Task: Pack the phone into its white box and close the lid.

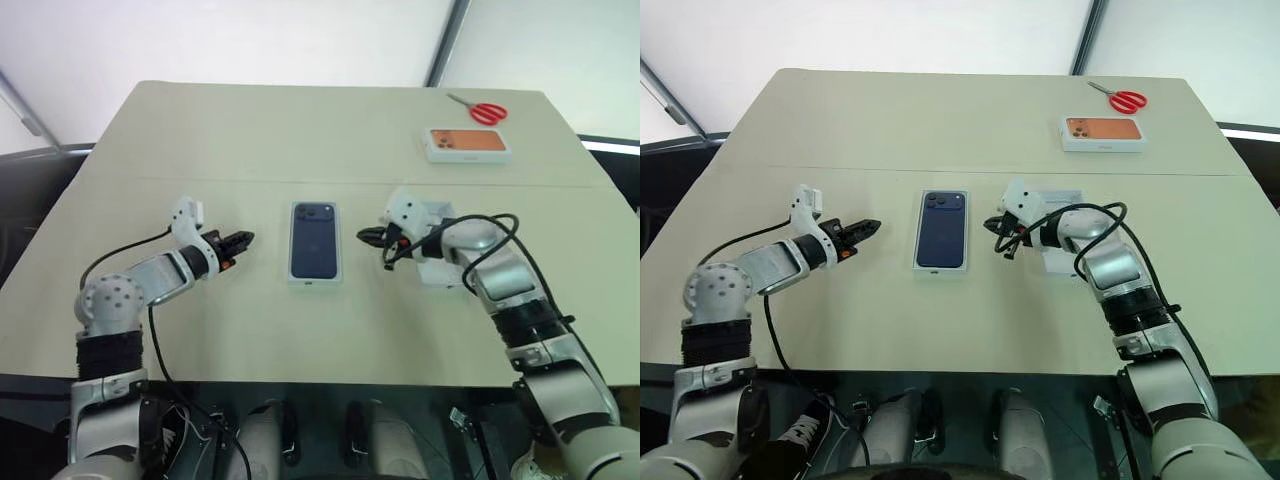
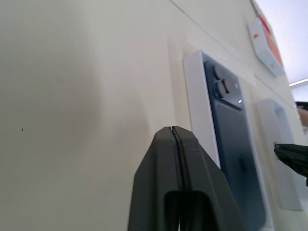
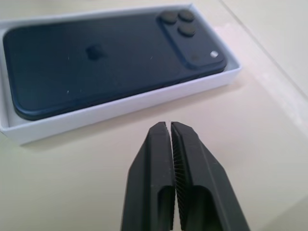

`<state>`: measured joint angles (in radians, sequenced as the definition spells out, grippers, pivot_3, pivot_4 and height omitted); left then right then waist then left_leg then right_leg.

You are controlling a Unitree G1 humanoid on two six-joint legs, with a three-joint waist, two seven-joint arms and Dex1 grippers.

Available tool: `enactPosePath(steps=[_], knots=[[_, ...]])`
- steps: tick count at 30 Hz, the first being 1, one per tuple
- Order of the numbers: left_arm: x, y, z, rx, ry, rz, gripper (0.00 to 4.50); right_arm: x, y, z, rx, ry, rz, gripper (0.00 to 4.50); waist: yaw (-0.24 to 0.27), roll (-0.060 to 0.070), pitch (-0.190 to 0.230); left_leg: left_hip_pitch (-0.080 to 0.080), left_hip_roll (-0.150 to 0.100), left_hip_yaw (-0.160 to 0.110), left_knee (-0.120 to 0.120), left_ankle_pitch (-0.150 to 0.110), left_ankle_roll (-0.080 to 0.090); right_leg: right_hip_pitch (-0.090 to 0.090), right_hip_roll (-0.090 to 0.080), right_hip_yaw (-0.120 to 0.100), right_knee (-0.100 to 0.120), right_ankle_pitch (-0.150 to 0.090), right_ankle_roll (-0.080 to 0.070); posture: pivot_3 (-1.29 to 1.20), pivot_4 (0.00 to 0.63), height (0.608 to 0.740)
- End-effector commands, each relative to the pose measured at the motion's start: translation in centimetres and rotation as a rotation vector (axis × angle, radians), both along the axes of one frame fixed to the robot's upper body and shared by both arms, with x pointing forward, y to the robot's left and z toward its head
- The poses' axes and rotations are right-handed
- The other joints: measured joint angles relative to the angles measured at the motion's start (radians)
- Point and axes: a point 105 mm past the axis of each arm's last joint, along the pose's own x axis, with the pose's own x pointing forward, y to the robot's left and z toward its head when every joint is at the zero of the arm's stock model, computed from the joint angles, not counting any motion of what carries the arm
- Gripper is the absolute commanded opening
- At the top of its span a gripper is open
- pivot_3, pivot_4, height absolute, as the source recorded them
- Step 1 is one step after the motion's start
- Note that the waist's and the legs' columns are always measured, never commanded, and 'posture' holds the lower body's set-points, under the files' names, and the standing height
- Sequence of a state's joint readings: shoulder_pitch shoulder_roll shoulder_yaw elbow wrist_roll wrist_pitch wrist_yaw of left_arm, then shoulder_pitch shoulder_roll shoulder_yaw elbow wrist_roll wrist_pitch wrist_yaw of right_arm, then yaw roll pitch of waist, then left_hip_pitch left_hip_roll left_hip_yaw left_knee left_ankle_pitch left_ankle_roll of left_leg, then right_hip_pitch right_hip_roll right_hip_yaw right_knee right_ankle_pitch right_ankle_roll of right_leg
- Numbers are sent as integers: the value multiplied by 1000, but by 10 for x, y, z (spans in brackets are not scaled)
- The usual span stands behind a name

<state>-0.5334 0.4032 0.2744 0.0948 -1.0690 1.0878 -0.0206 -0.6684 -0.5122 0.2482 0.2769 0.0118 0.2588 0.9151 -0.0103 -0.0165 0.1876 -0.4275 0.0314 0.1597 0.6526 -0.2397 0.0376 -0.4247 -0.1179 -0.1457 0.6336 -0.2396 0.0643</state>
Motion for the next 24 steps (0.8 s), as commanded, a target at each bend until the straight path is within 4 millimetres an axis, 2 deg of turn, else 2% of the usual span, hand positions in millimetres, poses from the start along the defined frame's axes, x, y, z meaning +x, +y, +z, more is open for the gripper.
enactPosePath(steps=[1,6,10,19,24], knots=[[8,-21,2,26,-33,-59,23,3,6,-1,-32,-56,4,0,-2,0,0,0,0,0,0,0,0,0,0,0,0,0,0,0,150,738],[18,-51,-5,38,-21,-146,23,4,16,-1,-8,-47,18,0,-3,0,0,0,0,0,0,0,0,0,1,0,0,0,0,0,150,738],[11,-79,-3,37,-37,-283,23,6,8,-3,-32,-59,-8,0,0,0,0,0,0,0,0,1,0,0,1,0,1,0,0,0,150,738],[9,-143,0,23,-69,-456,23,7,-52,-9,-122,-36,-132,0,20,0,0,0,-1,0,2,0,1,1,0,-1,0,0,0,0,150,738],[16,-163,1,26,-84,-479,23,1,-74,-12,-151,-23,-175,0,24,0,0,0,0,0,4,0,1,2,0,-1,0,0,0,0,150,738]])
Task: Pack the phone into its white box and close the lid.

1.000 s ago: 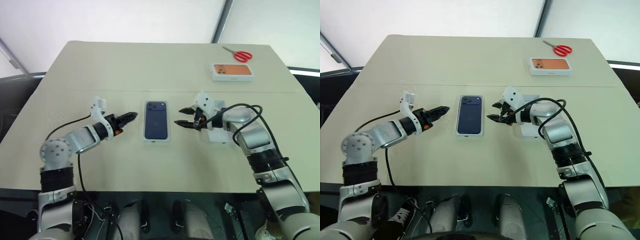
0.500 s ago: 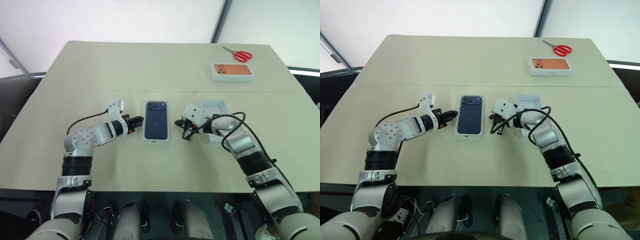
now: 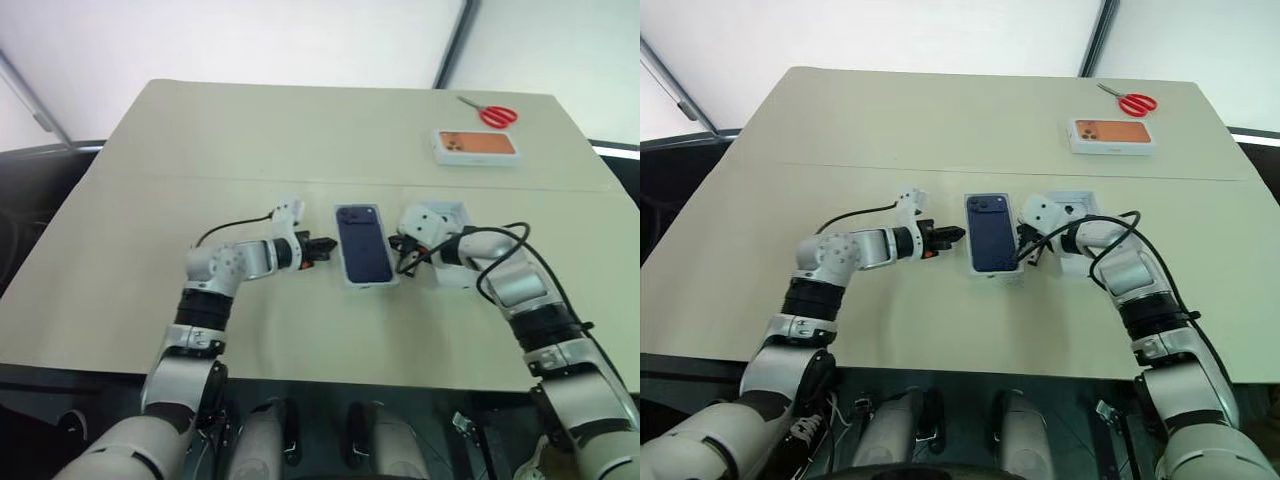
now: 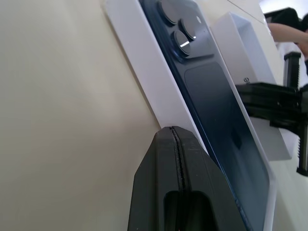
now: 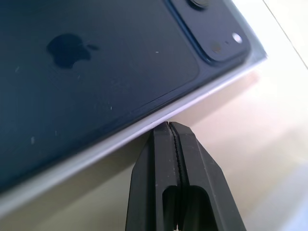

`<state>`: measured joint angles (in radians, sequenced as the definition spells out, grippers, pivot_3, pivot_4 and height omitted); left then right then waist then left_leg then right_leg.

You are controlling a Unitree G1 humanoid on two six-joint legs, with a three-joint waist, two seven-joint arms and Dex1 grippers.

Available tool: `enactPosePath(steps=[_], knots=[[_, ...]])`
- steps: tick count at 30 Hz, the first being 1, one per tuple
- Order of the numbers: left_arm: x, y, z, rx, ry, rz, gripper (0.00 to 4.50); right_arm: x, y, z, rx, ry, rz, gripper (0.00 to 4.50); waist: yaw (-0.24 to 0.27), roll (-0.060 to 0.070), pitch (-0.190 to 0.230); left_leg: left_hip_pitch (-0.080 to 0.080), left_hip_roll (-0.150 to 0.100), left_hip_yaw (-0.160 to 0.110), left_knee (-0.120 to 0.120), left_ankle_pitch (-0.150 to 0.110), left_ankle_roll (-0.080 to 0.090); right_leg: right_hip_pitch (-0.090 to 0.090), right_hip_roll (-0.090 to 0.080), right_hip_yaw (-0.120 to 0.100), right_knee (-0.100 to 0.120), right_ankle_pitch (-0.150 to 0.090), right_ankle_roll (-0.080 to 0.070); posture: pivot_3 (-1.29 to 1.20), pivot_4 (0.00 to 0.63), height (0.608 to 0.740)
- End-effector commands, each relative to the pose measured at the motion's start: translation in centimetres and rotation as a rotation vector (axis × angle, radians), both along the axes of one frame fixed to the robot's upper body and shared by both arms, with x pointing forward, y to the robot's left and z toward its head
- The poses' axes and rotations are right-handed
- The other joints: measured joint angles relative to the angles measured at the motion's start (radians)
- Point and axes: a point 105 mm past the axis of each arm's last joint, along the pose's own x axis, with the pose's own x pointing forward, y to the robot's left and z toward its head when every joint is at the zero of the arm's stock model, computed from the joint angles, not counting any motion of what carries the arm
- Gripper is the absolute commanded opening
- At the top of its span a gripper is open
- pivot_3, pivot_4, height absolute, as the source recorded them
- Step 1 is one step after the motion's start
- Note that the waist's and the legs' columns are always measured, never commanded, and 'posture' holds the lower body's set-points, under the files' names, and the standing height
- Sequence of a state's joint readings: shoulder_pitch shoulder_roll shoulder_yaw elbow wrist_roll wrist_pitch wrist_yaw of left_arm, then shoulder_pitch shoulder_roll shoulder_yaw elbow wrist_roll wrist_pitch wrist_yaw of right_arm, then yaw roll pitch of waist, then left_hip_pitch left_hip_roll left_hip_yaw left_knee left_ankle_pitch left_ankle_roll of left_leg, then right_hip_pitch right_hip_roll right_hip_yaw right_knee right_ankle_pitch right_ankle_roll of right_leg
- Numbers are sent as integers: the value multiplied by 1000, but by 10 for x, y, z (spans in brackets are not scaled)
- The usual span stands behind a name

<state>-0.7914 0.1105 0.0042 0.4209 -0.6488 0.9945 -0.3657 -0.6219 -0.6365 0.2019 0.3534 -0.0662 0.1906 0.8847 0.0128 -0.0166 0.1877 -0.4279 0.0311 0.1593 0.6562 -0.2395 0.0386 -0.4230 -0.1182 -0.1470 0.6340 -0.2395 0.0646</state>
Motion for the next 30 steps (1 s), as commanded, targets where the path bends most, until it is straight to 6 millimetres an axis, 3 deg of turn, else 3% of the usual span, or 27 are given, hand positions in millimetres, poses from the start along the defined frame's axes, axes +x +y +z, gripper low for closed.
enactPosePath(steps=[1,5,15,21,30], knots=[[5,-27,23,-37,-93,-72,23,-6,-12,-1,-4,4,-24,0,2,0,0,0,0,0,0,0,0,0,0,0,0,0,0,0,150,738],[20,-30,30,-31,-119,-52,23,-10,-26,-2,-21,3,-61,0,2,0,0,-1,1,-1,2,-1,1,0,0,-1,0,0,0,0,150,738],[14,-35,18,-26,-106,-93,23,-7,-29,4,-11,-11,-79,0,-4,0,0,-3,2,-2,7,-2,3,0,0,-2,1,0,0,0,150,738],[15,-19,20,-33,-116,-55,23,-2,-30,8,-35,-36,-73,0,-6,0,0,-3,2,-2,7,-2,3,0,0,-2,1,0,0,0,150,738],[17,17,46,-86,-264,57,23,0,-42,28,-22,-65,-72,0,-15,0,0,-3,2,-2,7,-2,3,0,0,-2,3,0,0,0,150,738]])
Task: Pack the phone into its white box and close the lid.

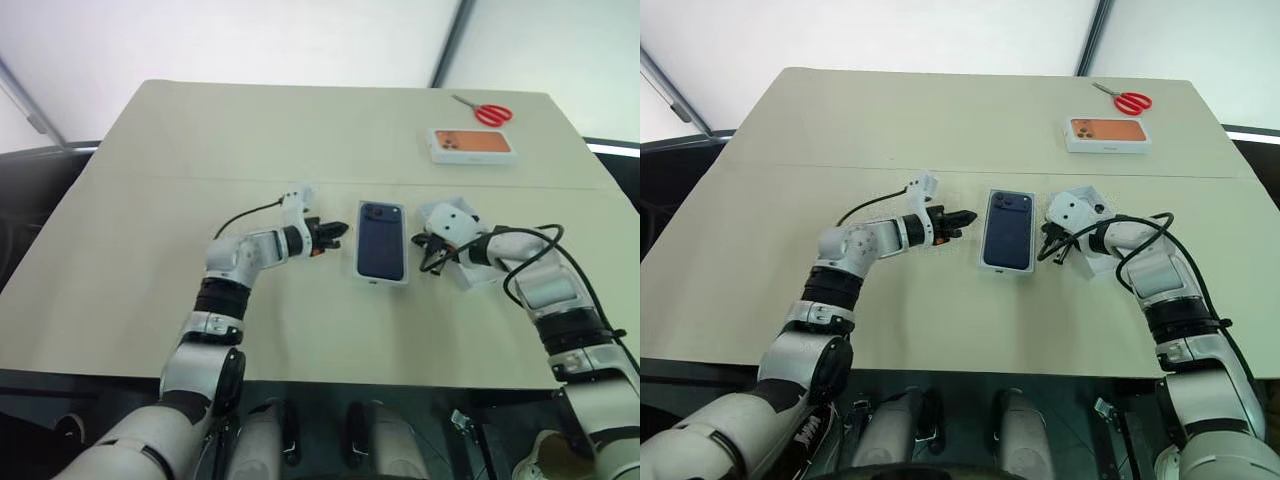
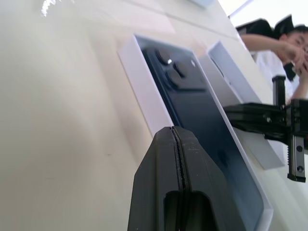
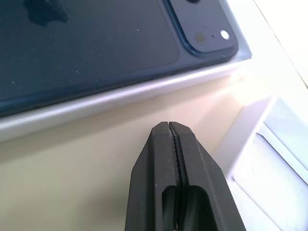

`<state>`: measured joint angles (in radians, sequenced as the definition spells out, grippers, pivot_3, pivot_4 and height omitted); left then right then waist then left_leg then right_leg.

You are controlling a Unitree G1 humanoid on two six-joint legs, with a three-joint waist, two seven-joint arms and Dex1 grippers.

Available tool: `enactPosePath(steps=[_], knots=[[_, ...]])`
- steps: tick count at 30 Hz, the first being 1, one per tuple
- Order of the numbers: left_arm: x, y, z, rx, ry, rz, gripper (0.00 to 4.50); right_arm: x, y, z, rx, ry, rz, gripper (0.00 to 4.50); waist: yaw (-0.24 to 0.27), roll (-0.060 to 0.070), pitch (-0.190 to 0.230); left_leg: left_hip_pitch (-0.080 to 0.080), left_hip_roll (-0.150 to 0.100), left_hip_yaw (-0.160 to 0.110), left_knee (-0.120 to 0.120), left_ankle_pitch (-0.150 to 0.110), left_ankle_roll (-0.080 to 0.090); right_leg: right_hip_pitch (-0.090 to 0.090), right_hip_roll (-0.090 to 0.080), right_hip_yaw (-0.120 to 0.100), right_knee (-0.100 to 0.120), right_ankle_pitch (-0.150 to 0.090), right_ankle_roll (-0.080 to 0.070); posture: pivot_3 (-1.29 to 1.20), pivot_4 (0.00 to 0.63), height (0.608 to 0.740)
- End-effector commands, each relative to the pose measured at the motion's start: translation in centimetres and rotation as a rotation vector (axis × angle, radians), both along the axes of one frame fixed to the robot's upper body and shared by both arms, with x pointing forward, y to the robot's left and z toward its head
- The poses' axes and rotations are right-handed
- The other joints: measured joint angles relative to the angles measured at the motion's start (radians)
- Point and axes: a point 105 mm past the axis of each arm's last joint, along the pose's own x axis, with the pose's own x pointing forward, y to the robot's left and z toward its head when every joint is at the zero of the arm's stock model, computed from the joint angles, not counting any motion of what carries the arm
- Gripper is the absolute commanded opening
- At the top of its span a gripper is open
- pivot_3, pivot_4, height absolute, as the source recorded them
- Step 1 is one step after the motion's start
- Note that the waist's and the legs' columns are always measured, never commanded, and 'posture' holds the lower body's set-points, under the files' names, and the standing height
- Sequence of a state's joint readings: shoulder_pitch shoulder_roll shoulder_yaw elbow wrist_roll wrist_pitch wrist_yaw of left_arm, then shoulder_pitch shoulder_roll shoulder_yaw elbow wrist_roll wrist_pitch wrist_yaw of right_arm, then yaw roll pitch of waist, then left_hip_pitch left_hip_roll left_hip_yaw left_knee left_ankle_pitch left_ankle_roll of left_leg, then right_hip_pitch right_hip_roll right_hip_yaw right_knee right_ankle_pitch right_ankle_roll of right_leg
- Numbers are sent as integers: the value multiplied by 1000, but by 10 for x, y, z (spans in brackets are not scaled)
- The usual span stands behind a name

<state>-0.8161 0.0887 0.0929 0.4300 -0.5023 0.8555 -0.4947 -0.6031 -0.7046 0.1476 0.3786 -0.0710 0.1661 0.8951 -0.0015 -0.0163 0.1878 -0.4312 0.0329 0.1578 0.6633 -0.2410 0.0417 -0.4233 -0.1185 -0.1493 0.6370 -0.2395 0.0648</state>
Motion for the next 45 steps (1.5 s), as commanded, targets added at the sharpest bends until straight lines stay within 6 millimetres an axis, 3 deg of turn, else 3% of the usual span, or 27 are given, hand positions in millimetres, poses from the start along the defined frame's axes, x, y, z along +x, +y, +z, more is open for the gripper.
enactPosePath(steps=[1,6,9,10,12,15,19,22,25,30,38,45], knots=[[-2,9,21,-26,-104,17,23,0,-11,21,-2,-47,-2,0,-1,0,0,0,0,0,0,0,0,0,0,0,0,0,0,0,150,738],[-3,34,37,-27,-207,73,23,6,-27,32,13,-80,-78,0,-10,0,0,0,0,0,0,0,0,0,0,0,0,0,0,0,150,738],[-8,44,43,-12,-267,68,23,9,-28,44,136,-65,-136,0,-11,0,0,0,0,0,0,0,0,0,0,0,1,0,0,0,150,738],[-10,50,45,5,-287,67,258,7,-26,50,222,-28,-154,253,-12,1,0,0,0,0,0,0,0,0,0,0,1,0,0,0,150,738],[-14,58,47,24,-319,45,908,3,-26,58,273,3,-163,904,-11,1,0,0,1,0,0,0,0,-1,0,0,1,0,0,0,150,738],[-18,70,49,62,-369,35,2401,-2,-40,56,195,20,-221,2402,-9,1,0,0,1,0,0,0,0,-1,0,0,2,0,0,0,150,738],[-35,78,48,124,-462,-84,4469,-13,-42,51,151,97,-259,4462,-10,1,0,0,0,0,0,0,0,-1,-1,0,2,0,0,0,150,738],[-45,82,56,140,-563,-140,4469,-22,-40,46,138,181,-296,4462,-10,1,0,0,1,0,0,-1,-1,-2,-1,0,2,0,0,0,150,738],[-50,86,65,142,-637,-160,4469,-30,-36,48,235,299,-370,4462,-10,2,1,-1,1,0,0,-1,-1,-2,-2,0,2,0,-1,0,150,738],[-57,83,63,253,-802,-205,4469,-41,-33,36,215,431,-439,4462,-7,2,0,-2,1,0,0,-1,0,-4,-2,0,1,0,-1,0,150,738],[-64,71,55,211,-809,-199,4469,-45,-38,26,138,474,-493,4462,-10,2,0,-6,0,0,1,-2,2,-7,-2,0,1,0,-1,0,150,738],[-75,71,46,188,-778,-224,4469,-34,-41,34,147,440,-531,4462,-9,2,0,-7,0,0,2,-1,2,-7,-1,0,1,0,-1,0,150,738]])
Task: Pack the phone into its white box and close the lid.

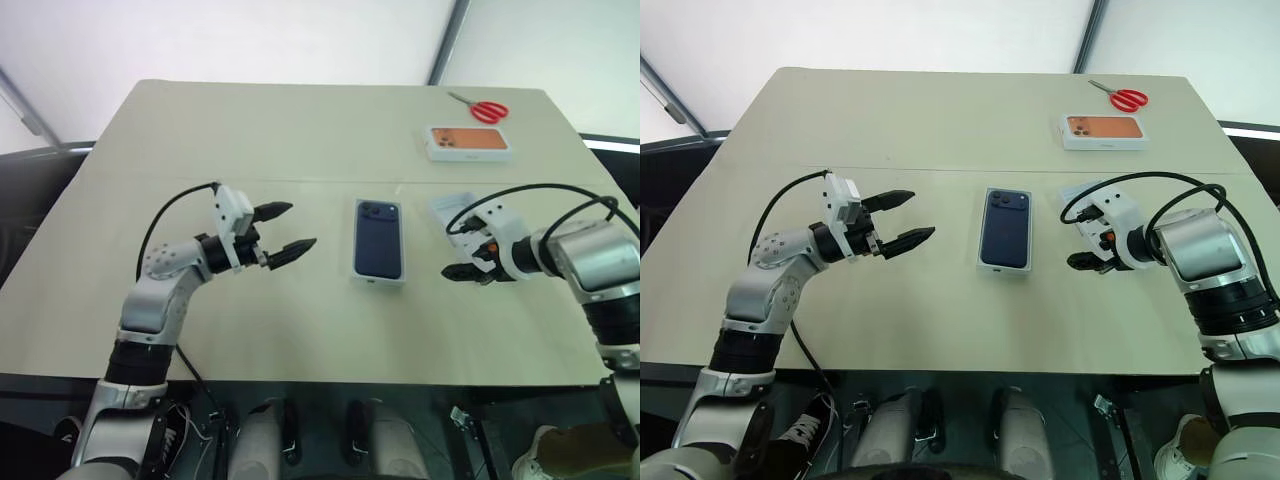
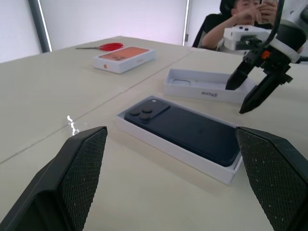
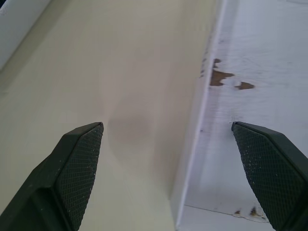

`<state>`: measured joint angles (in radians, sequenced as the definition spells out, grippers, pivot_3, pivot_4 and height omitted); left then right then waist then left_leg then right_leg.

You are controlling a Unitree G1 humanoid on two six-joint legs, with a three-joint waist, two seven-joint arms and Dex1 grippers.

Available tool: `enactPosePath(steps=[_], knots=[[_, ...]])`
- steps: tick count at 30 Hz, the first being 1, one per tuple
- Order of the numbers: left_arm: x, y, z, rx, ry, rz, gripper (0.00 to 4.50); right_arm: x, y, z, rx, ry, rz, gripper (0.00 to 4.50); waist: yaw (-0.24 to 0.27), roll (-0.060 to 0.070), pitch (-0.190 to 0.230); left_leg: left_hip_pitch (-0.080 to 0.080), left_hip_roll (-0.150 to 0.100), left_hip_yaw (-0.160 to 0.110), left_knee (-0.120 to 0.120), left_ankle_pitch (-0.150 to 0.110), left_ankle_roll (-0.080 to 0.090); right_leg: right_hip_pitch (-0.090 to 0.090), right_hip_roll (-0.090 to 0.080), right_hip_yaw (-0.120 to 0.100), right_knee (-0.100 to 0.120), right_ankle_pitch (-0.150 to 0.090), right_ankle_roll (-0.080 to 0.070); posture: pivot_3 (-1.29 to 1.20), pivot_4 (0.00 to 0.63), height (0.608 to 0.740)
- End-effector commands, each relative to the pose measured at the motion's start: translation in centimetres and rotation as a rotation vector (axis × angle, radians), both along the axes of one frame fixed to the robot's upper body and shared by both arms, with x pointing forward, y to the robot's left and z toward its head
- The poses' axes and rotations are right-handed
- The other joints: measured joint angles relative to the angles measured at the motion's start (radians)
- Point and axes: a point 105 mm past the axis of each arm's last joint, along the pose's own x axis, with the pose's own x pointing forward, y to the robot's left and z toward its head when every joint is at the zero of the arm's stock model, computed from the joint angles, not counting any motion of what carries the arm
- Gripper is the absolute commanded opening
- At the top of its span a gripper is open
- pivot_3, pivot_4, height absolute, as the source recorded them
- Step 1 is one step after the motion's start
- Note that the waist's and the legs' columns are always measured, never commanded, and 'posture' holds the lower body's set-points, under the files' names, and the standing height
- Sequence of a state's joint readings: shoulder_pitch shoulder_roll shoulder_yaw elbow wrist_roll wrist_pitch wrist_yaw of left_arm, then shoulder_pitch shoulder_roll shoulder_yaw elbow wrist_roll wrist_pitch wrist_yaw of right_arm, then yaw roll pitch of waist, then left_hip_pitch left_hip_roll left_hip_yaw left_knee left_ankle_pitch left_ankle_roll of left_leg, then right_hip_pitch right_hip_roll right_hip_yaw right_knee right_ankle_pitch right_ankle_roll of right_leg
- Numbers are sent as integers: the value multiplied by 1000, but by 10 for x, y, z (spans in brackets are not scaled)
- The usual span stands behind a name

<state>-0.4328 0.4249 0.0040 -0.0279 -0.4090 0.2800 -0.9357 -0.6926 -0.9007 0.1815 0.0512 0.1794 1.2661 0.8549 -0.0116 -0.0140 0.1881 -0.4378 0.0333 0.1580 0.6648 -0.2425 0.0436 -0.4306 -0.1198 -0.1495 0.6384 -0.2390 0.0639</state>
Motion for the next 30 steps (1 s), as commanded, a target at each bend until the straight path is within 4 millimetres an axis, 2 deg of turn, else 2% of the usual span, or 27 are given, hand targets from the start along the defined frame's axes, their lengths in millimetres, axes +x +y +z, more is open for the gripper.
enactPosePath(steps=[1,4,5,8,9,10,11,14,17,19,21,23,26,30], knots=[[-8,0,9,0,-42,-43,4469,7,-1,15,-5,-49,2,4462,1,0,0,0,0,0,0,0,0,0,0,0,0,0,0,0,150,738],[-9,2,8,23,-69,-45,4500,9,-2,13,7,-40,-17,3701,1,0,0,-1,0,0,0,0,0,0,0,0,0,0,0,0,150,738],[-9,3,8,23,-69,-47,4500,9,-1,12,13,-35,-18,3272,1,0,0,-1,0,0,0,0,0,0,0,0,0,0,0,0,150,738],[-10,3,5,42,-76,-62,4500,9,-1,6,1,-28,-19,1796,0,0,0,-1,0,0,0,0,0,0,0,0,0,0,0,0,150,738],[-11,2,3,51,-79,-66,4500,9,-2,3,-4,-26,-24,1178,0,0,0,-1,0,0,0,0,0,0,0,0,0,0,0,0,150,738],[-12,2,0,58,-76,-71,4500,9,-2,1,-4,-24,-24,802,0,0,0,-1,0,0,0,0,0,0,0,0,0,0,0,0,150,738],[-12,2,-1,64,-81,-73,4500,10,-1,0,-3,-22,-27,156,0,0,0,-1,0,0,0,0,0,0,0,0,0,0,0,0,150,738],[-12,1,-1,57,-81,-69,4500,11,1,0,0,-28,-28,25,-1,0,0,-1,0,0,0,0,0,0,1,0,0,0,0,0,150,738],[-11,0,-2,56,-84,-61,4500,16,2,9,28,-51,-53,25,-2,0,0,-1,0,0,1,0,0,0,1,0,0,0,0,0,150,738],[-8,1,-1,55,-90,-43,4500,26,2,25,90,-95,-106,25,-6,0,0,-1,0,0,1,0,0,0,1,0,0,0,0,0,150,738],[-4,4,1,40,-84,-22,4500,39,10,47,234,-140,-184,25,-8,2,0,-1,1,1,1,0,0,-1,1,0,1,0,0,0,150,738],[-3,6,1,38,-84,-12,4500,44,16,59,277,-170,-201,25,-5,2,0,-3,0,2,1,0,0,-5,1,1,5,0,0,0,150,738],[1,8,0,38,-74,12,4500,52,39,89,556,-205,-232,25,-2,2,0,-5,1,2,1,1,-1,-8,1,1,8,0,0,0,150,738],[5,11,0,40,-72,39,4500,50,74,120,954,-159,-182,25,0,2,0,-5,0,2,2,1,-1,-8,2,1,9,0,0,0,150,738]])
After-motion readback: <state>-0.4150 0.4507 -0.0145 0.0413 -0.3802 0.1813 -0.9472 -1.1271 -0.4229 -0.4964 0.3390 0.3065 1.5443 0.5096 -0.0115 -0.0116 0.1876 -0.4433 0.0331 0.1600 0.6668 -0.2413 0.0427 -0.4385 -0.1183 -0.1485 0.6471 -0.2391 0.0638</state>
